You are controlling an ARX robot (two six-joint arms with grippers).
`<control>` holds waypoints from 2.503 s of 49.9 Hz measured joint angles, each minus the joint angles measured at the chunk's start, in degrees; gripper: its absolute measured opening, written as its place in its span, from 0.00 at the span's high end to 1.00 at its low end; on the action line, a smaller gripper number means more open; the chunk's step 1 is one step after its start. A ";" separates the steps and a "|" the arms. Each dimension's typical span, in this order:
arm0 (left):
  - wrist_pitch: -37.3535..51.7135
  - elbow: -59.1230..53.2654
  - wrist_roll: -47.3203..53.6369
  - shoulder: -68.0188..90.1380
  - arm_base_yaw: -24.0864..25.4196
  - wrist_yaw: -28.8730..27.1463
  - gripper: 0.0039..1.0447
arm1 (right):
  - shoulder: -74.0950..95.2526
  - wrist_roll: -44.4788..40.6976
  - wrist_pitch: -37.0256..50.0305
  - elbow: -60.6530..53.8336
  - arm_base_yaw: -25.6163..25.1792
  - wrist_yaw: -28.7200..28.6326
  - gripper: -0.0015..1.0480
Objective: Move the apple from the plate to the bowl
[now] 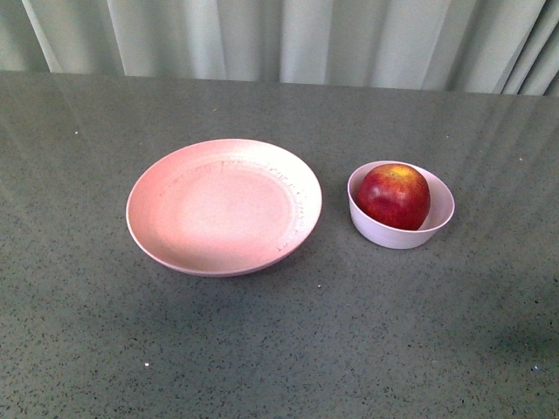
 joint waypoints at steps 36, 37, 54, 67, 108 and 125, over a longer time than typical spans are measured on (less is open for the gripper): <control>-18.84 -0.02 0.00 -19.63 0.00 0.00 0.99 | 0.00 0.02 0.00 0.00 0.00 0.00 0.09; -19.17 -0.02 0.02 -19.98 0.00 0.00 0.99 | 0.02 0.02 0.00 0.00 0.00 0.00 0.09; -31.39 -0.02 0.02 -30.25 0.00 0.00 0.99 | 0.02 0.02 0.00 0.00 0.00 0.00 0.09; -33.24 -0.02 0.04 -33.09 0.07 0.00 0.99 | 0.00 0.00 0.00 0.00 0.00 0.00 0.09; -33.24 -0.02 0.15 -33.14 0.07 0.00 0.08 | 0.00 0.02 0.00 0.00 0.00 0.00 0.09; -33.24 -0.02 0.15 -33.14 0.07 0.00 0.08 | 0.00 0.02 0.00 0.00 0.00 0.00 0.09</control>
